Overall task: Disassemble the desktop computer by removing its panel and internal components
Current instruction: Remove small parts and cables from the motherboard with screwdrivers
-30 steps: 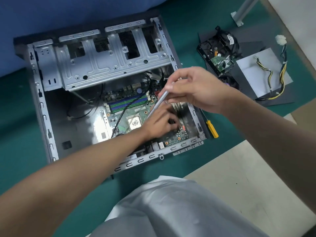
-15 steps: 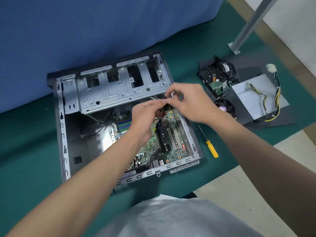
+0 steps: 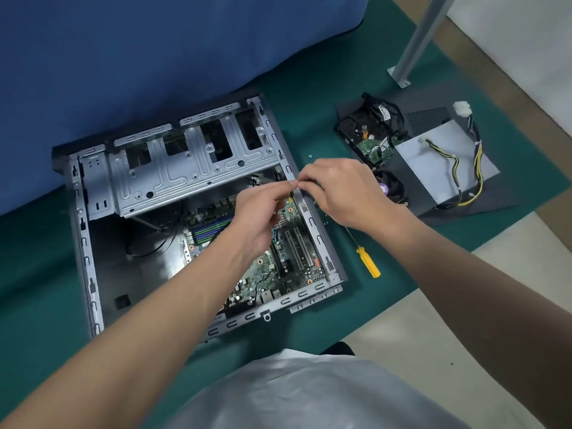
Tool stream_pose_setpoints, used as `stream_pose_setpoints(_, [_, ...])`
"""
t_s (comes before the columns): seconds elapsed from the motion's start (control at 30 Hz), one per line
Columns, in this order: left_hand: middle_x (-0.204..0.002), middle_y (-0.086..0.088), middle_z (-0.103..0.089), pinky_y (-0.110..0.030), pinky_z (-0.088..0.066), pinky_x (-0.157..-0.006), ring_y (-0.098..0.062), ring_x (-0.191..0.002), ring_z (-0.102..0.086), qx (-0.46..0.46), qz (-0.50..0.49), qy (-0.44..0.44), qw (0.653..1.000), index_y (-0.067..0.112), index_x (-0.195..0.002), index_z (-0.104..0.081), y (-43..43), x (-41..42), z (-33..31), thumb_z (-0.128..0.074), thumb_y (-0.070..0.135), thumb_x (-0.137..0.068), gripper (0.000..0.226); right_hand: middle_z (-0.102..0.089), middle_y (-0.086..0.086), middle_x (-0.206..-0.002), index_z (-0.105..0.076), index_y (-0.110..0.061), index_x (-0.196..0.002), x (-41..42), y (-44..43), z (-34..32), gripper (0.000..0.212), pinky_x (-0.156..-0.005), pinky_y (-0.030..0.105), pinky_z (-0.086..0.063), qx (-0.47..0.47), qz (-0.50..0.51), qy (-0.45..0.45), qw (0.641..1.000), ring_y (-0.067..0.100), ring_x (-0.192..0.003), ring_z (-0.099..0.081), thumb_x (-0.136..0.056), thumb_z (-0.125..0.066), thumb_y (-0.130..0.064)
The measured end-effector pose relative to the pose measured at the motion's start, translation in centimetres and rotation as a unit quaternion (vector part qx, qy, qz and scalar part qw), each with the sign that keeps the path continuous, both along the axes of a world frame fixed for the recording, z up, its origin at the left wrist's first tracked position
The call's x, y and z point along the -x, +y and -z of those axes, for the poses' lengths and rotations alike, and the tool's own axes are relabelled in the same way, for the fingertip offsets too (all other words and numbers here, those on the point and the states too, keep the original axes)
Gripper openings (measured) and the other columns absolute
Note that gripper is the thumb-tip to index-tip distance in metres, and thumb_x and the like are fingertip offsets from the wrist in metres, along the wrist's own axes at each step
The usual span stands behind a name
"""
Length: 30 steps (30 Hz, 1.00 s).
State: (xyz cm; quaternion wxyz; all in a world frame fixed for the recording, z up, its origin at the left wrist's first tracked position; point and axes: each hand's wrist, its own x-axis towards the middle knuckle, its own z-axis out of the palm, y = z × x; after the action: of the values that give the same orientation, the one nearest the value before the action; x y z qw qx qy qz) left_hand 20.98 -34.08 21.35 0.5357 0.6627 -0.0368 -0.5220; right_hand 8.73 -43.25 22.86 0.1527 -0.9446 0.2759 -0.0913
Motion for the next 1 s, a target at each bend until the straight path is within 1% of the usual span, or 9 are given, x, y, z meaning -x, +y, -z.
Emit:
stream_pose_setpoints(0.17, [-0.077, 0.003, -0.071, -0.023, -0.036, -0.063, -0.008, -0.067, -0.049, 0.002, 0.034, -0.025, 0.999, 0.008, -0.090, -0.077, -0.5, 0.4, 0.5, -0.072, 0.013, -0.083, 0.010, -0.064, 0.000, -0.090, -0.063, -0.016, -0.098, 0.4, 0.1, 1.1, 0.018, -0.062, 0.041, -0.049, 0.024, 0.015, 0.001, 1.000, 0.029, -0.081, -0.061, -0.095, -0.050, -0.029])
stream_pose_setpoints(0.27, [-0.085, 0.009, -0.070, -0.023, -0.044, -0.071, -0.003, -0.071, -0.057, 0.010, 0.071, -0.223, 0.972, 0.018, -0.090, -0.076, -0.7, -0.3, 0.9, -0.067, 0.018, -0.089, 0.008, -0.066, 0.001, -0.087, -0.063, -0.015, -0.094, 1.0, -0.4, 2.7, 0.014, -0.065, 0.042, -0.051, -0.024, 0.084, -0.035, 0.996, 0.030, -0.077, -0.061, -0.093, -0.055, -0.025])
stream_pose_setpoints(0.3, [-0.092, 0.008, -0.067, -0.025, -0.046, -0.077, -0.005, -0.080, -0.058, -0.001, 0.104, -0.347, 0.932, 0.020, -0.098, -0.074, -0.6, -0.9, 1.3, -0.065, 0.022, -0.091, 0.012, -0.067, 0.002, -0.087, -0.063, -0.015, -0.095, 1.2, -0.6, 3.5, 0.013, -0.067, 0.042, -0.051, -0.040, 0.112, -0.025, 0.993, 0.030, -0.078, -0.061, -0.093, -0.055, -0.025])
stream_pose_setpoints(0.37, [-0.119, 0.000, -0.058, -0.031, -0.038, -0.097, -0.016, -0.111, -0.050, -0.035, 0.190, -0.573, 0.796, 0.020, -0.121, -0.065, -0.3, -2.6, 2.2, -0.058, 0.031, -0.095, 0.029, -0.068, 0.008, -0.090, -0.063, -0.017, -0.098, 1.6, -0.8, 5.5, 0.014, -0.069, 0.041, -0.051, -0.066, 0.154, 0.054, 0.984, 0.034, -0.083, -0.062, -0.093, -0.054, -0.025])
stream_pose_setpoints(0.43, [-0.146, -0.005, -0.041, -0.038, -0.026, -0.109, -0.022, -0.133, -0.034, -0.065, 0.269, -0.670, 0.689, 0.023, -0.138, -0.049, 0.0, -4.7, 3.2, -0.048, 0.040, -0.098, 0.044, -0.067, 0.014, -0.096, -0.062, -0.019, -0.101, 1.8, -0.5, 7.4, 0.016, -0.068, 0.037, -0.045, -0.082, 0.162, 0.152, 0.972, 0.037, -0.087, -0.062, -0.093, -0.049, -0.022])
stream_pose_setpoints(0.5, [-0.156, -0.006, -0.027, -0.044, -0.020, -0.113, -0.026, -0.141, -0.025, -0.086, 0.326, -0.684, 0.646, 0.028, -0.146, -0.037, 0.4, -6.7, 4.1, -0.037, 0.048, -0.100, 0.050, -0.065, 0.018, -0.101, -0.060, -0.020, -0.107, 1.7, -0.2, 9.0, 0.022, -0.068, 0.037, -0.039, -0.091, 0.160, 0.204, 0.962, 0.039, -0.092, -0.062, -0.092, -0.044, -0.015])
stream_pose_setpoints(0.67, [-0.159, -0.007, -0.023, -0.043, -0.018, -0.114, -0.025, -0.145, -0.019, -0.094, 0.367, -0.689, 0.618, 0.036, -0.150, -0.025, 2.0, -10.0, 5.0, -0.025, 0.053, -0.101, 0.052, -0.061, 0.017, -0.111, -0.052, -0.012, -0.118, 0.6, -0.5, 11.8, 0.030, -0.078, 0.040, -0.045, -0.063, 0.161, 0.290, 0.941, 0.039, -0.104, -0.059, -0.091, -0.043, -0.002])
stream_pose_setpoints(0.8, [-0.159, -0.004, -0.021, -0.037, -0.013, -0.115, -0.020, -0.147, -0.014, -0.081, 0.384, -0.676, 0.624, 0.039, -0.151, -0.021, 3.0, -10.8, 5.2, -0.026, 0.052, -0.101, 0.052, -0.058, 0.016, -0.116, -0.050, -0.011, -0.119, -0.1, -0.7, 12.8, 0.031, -0.082, 0.040, -0.045, -0.076, 0.159, 0.319, 0.931, 0.036, -0.108, -0.058, -0.091, -0.046, 0.001])
stream_pose_setpoints(1.0, [-0.157, -0.003, -0.027, -0.041, -0.017, -0.114, -0.019, -0.146, -0.018, -0.073, 0.366, -0.669, 0.643, 0.038, -0.149, -0.028, 2.8, -10.5, 4.8, -0.026, 0.052, -0.101, 0.050, -0.052, 0.027, -0.122, -0.040, -0.003, -0.119, 0.9, -1.0, 11.1, 0.029, -0.088, 0.041, -0.040, -0.277, 0.297, 0.181, 0.895, 0.043, -0.112, -0.050, -0.094, -0.043, -0.018])
